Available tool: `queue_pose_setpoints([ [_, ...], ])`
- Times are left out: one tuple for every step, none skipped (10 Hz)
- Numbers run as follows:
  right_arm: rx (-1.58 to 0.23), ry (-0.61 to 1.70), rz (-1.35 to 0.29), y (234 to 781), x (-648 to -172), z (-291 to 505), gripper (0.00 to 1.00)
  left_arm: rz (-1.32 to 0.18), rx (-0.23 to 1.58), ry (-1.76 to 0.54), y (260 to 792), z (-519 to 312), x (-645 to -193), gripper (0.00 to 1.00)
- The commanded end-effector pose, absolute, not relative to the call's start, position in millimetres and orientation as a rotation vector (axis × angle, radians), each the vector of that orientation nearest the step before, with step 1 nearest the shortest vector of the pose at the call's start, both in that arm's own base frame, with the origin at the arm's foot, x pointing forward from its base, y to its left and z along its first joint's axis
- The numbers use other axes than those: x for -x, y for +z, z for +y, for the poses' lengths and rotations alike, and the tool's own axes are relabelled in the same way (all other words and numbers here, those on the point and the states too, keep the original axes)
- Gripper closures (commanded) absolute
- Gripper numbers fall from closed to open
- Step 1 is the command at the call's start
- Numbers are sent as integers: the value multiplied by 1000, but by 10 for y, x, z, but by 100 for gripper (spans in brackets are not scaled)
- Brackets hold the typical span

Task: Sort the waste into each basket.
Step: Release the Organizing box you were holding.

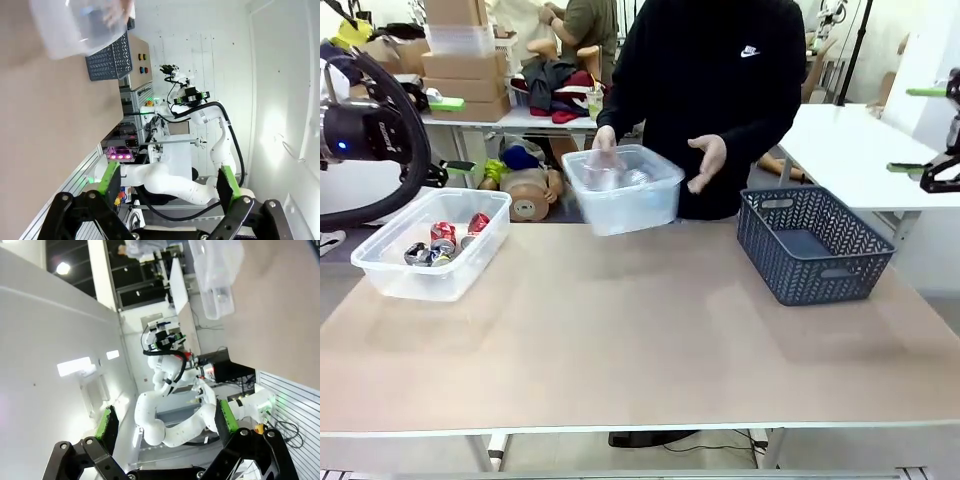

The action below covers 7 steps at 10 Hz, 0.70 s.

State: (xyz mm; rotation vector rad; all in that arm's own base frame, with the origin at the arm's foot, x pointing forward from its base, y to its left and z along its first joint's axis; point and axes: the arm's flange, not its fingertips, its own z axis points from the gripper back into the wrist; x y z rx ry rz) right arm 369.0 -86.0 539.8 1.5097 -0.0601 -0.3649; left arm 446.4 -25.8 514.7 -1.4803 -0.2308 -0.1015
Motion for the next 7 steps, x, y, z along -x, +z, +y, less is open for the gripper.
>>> queue_pose_setpoints([
  [-1509,-351,-49,5475,-3702,-858,0,-224,1473,-121,5174,-246,-4481,0],
  [-1509,-351,-49,5475,-3702,-858,0,-224,1473,-121,5174,-246,-4481,0],
  [-1509,-351,-49,5475,-3702,-858,0,-224,1473,-121,5174,-246,-4481,0],
  [-1509,-351,-49,5475,-3702,-858,0,-224,1473,-121,5174,-246,-4481,0],
  [-1509,-351,-49,5475,-3702,-858,0,-224,1473,-121,5174,-246,-4481,0],
  [-1509,-351,-49,5475,-3702,-858,0,-224,1473,-121,5174,-246,-4481,0],
  [-1509,-351,-49,5475,-3702,-858,0,-224,1473,-121,5174,-246,-4481,0],
])
